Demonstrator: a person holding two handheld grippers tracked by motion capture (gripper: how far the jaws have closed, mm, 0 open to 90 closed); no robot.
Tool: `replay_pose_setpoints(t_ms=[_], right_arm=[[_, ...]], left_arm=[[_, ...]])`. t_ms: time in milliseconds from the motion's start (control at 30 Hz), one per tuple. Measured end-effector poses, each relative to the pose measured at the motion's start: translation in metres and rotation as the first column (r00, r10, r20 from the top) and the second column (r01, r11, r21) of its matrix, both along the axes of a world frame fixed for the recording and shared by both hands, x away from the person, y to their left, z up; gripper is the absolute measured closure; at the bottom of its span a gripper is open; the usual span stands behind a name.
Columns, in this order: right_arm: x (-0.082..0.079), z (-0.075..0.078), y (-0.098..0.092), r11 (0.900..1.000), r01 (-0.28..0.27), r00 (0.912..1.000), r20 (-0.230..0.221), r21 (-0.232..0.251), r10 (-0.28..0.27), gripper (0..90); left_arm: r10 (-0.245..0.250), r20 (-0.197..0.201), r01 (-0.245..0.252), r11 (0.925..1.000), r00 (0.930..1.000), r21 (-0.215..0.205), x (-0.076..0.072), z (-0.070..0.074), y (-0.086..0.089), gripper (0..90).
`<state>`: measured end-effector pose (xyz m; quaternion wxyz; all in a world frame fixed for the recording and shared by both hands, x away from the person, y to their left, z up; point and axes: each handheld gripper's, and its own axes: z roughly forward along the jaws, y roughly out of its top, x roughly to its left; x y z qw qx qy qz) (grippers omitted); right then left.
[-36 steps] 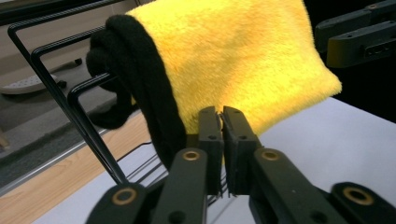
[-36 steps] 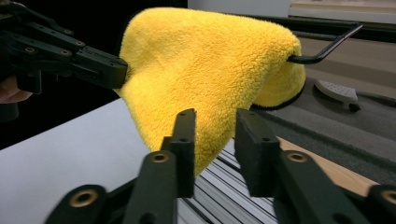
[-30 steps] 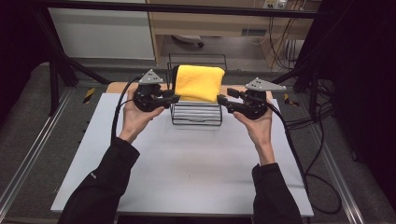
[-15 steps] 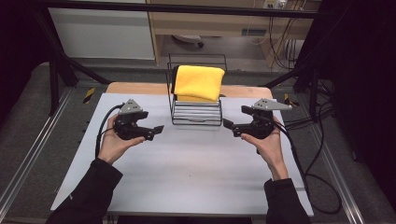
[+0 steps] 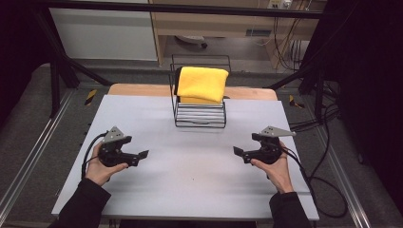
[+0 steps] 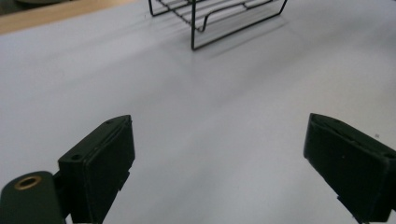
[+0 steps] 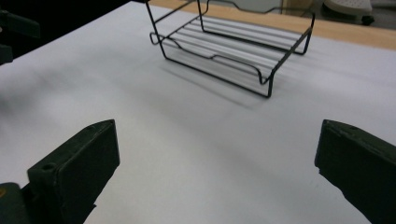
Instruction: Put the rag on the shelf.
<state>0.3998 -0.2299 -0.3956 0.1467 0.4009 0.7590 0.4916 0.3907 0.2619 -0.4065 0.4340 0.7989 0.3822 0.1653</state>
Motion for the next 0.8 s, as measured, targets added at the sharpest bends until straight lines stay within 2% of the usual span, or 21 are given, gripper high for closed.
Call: replay_pose_setpoints(t_ms=[100, 233, 333, 433, 567, 800], right_arm=[[-0.006, -0.014, -0.006, 1.0, -0.005, 0.9997, -0.026, -0.019, 0.004, 0.7], [-0.012, -0.029, -0.017, 0.999, -0.003, 0.9987, -0.052, -0.039, 0.001, 0.7], [-0.018, -0.037, -0.023, 0.998, -0.021, 0.9981, -0.059, -0.051, 0.018, 0.7], [-0.025, -0.043, -0.031, 0.998, -0.034, 0.9981, -0.053, -0.054, 0.031, 0.7], [-0.032, -0.047, -0.039, 0.998, -0.033, 0.9972, -0.069, -0.046, 0.03, 0.7], [-0.036, -0.05, -0.04, 0.998, -0.039, 0.9965, -0.076, -0.056, 0.034, 0.7]], left_arm=[[0.004, -0.014, -0.004, 0.9999, 0.9999, 0.016, -0.006, -0.012, 0.007, 8.7], [0.006, -0.014, -0.005, 0.999, 0.9999, 0.044, -0.011, -0.019, 0.015, 8.8], [0.002, -0.007, -0.002, 0.9994, 1.0, 0.034, -0.016, -0.023, 0.018, 8.8], [-0.011, -0.006, 0.011, 0.9991, 0.9999, 0.04, -0.023, -0.028, 0.02, 8.6], [-0.026, -0.002, 0.026, 0.999, 0.9997, 0.036, -0.03, -0.031, 0.022, 8.6], [-0.014, -0.011, 0.014, 0.9992, 0.9998, 0.038, -0.03, -0.035, 0.026, 8.4]])
